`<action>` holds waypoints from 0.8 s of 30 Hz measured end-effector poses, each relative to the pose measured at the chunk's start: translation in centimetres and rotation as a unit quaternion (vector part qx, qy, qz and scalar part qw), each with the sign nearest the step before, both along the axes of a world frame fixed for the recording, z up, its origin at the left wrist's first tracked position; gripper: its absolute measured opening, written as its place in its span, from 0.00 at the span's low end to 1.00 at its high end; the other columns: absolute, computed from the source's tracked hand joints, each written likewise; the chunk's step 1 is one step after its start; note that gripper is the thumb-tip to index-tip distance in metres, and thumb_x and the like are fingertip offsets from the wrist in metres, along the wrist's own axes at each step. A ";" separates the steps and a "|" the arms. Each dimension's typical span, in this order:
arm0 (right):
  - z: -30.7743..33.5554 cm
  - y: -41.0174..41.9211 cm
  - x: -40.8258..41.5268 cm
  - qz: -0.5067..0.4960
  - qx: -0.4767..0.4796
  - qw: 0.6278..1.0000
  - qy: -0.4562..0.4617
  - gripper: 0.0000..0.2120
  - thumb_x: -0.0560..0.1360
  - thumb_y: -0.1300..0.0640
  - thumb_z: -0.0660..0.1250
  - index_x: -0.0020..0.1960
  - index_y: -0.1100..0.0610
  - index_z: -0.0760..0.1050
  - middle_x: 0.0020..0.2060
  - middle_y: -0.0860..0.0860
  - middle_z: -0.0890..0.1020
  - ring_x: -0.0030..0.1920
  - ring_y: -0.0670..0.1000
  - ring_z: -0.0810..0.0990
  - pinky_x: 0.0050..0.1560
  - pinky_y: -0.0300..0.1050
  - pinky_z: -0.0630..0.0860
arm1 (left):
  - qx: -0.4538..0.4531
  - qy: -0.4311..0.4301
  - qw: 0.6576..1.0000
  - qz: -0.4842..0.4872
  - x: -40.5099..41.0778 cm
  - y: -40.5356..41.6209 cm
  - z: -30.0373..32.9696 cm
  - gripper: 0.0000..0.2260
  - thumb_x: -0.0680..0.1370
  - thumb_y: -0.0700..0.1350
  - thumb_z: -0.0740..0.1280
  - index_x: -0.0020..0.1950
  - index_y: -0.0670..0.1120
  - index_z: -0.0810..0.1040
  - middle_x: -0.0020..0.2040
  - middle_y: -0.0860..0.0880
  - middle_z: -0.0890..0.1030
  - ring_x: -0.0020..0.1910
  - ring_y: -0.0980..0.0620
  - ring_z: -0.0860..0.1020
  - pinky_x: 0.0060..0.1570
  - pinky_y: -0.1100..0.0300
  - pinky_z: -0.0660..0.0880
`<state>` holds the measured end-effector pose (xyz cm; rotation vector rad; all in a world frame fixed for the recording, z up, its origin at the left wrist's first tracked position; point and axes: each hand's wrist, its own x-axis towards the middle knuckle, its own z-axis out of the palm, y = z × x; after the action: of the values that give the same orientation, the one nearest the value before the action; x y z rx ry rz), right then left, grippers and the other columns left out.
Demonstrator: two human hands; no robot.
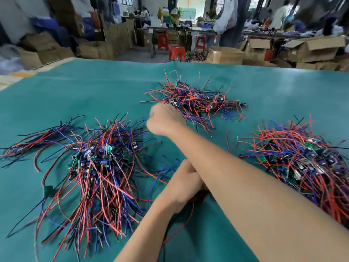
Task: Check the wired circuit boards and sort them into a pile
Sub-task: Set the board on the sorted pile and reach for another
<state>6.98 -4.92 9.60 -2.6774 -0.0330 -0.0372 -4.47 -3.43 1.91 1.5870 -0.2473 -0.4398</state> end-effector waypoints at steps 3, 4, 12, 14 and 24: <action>-2.7 -2.4 0.4 -0.031 -0.038 0.997 0.054 0.18 0.77 0.56 0.62 0.65 0.59 0.76 0.67 0.60 0.76 0.66 0.61 0.76 0.59 0.51 0.74 | -0.022 0.004 1.000 -0.010 0.0 0.2 0.3 0.09 0.80 0.31 0.61 0.57 0.27 0.75 0.57 0.25 0.76 0.49 0.41 0.76 0.62 0.35 0.71; -3.5 -2.9 0.4 -0.041 -0.039 0.997 0.061 0.18 0.77 0.55 0.62 0.65 0.58 0.76 0.67 0.59 0.76 0.66 0.61 0.76 0.57 0.51 0.74 | -0.030 0.007 0.999 -0.013 0.0 0.2 0.3 0.09 0.80 0.31 0.62 0.57 0.27 0.75 0.57 0.25 0.77 0.49 0.43 0.75 0.62 0.36 0.72; -3.3 -6.6 -0.4 -0.074 -0.031 0.996 0.038 0.02 0.72 0.62 0.65 0.41 0.60 0.73 0.44 0.61 0.79 0.51 0.64 0.77 0.41 0.43 0.71 | -0.130 0.052 0.988 -0.060 0.2 -0.2 -0.2 0.08 0.80 0.31 0.60 0.49 0.36 0.79 0.42 0.40 0.82 0.37 0.48 0.80 0.42 0.60 0.79; -2.9 -8.1 -1.8 -0.084 0.005 0.996 0.022 0.10 0.72 0.62 0.67 0.34 0.61 0.68 0.32 0.57 0.71 0.43 0.60 0.71 0.32 0.42 0.65 | -0.144 0.070 0.986 -0.047 0.3 -0.2 -0.1 0.08 0.80 0.31 0.60 0.48 0.36 0.78 0.43 0.38 0.83 0.37 0.48 0.80 0.41 0.60 0.80; -1.5 -17.0 -15.2 -0.033 0.406 0.913 0.020 0.05 0.75 0.61 0.73 0.44 0.57 0.88 0.38 0.58 0.87 0.37 0.51 0.85 0.40 0.38 0.81 | -0.273 0.167 0.945 0.071 0.8 -0.7 0.3 0.08 0.85 0.42 0.57 0.57 0.37 0.70 0.52 0.31 0.83 0.44 0.40 0.85 0.42 0.55 0.83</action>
<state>-8.25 -21.97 8.09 -1.8416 0.0724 -0.0121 -3.67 -4.15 2.16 0.9609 0.0114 -0.4710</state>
